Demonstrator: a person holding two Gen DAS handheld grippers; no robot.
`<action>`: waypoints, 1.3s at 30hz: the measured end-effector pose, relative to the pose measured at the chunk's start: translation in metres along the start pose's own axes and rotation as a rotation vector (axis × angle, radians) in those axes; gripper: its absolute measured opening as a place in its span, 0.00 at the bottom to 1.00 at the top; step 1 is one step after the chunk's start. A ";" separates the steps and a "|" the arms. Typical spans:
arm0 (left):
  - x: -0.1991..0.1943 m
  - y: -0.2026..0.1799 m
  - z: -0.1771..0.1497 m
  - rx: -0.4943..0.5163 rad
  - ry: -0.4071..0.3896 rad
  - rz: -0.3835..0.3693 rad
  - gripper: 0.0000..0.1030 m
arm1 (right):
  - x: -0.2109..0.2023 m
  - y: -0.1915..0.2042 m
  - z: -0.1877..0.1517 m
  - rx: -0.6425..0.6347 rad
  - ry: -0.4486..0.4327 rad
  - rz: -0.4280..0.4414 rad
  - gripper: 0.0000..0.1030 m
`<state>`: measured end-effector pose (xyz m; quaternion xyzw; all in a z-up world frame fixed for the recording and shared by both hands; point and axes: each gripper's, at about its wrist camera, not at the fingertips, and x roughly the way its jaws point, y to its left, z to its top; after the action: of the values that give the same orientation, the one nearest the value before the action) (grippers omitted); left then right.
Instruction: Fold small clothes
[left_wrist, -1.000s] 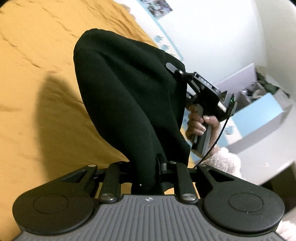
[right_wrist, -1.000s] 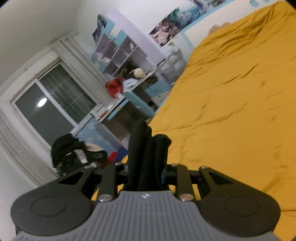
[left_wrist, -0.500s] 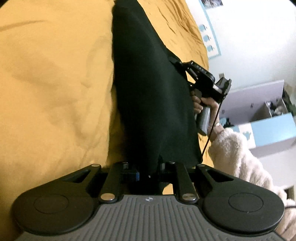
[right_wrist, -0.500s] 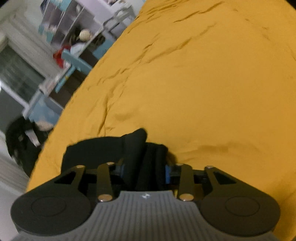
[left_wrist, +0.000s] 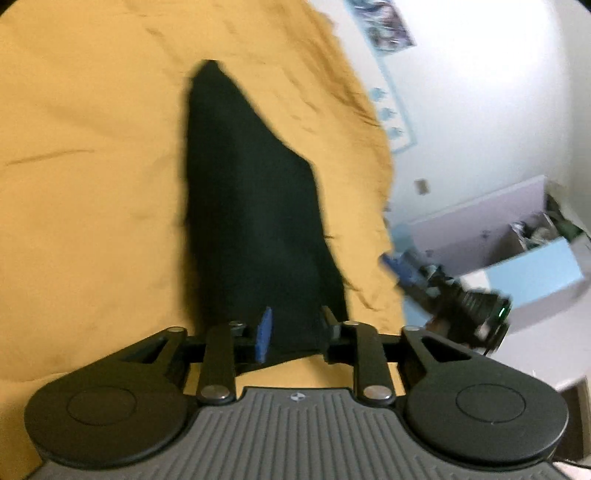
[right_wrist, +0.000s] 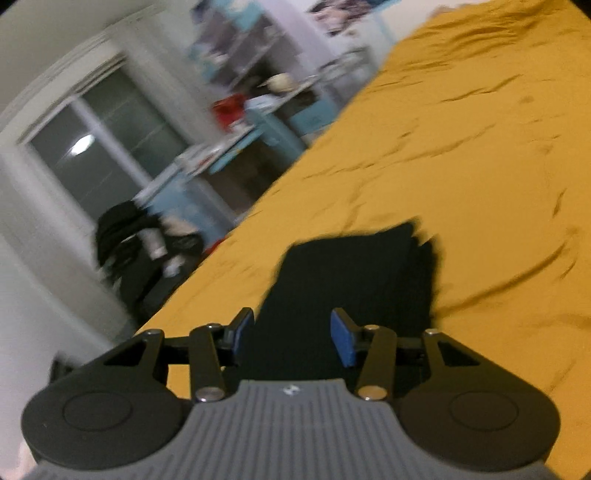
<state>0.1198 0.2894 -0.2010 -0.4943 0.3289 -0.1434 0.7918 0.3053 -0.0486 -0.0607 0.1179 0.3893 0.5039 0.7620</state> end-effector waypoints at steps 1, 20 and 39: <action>0.006 -0.002 0.000 0.011 0.007 -0.004 0.30 | -0.002 0.002 -0.018 0.006 0.004 -0.001 0.35; -0.009 0.004 0.021 0.099 -0.023 0.120 0.36 | -0.021 -0.046 -0.063 0.234 -0.067 -0.105 0.40; 0.083 0.069 0.162 0.025 -0.170 0.218 0.34 | 0.166 -0.117 0.059 0.390 -0.062 -0.266 0.20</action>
<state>0.2820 0.3876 -0.2448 -0.4561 0.3104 -0.0181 0.8338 0.4577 0.0522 -0.1661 0.2260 0.4679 0.3105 0.7960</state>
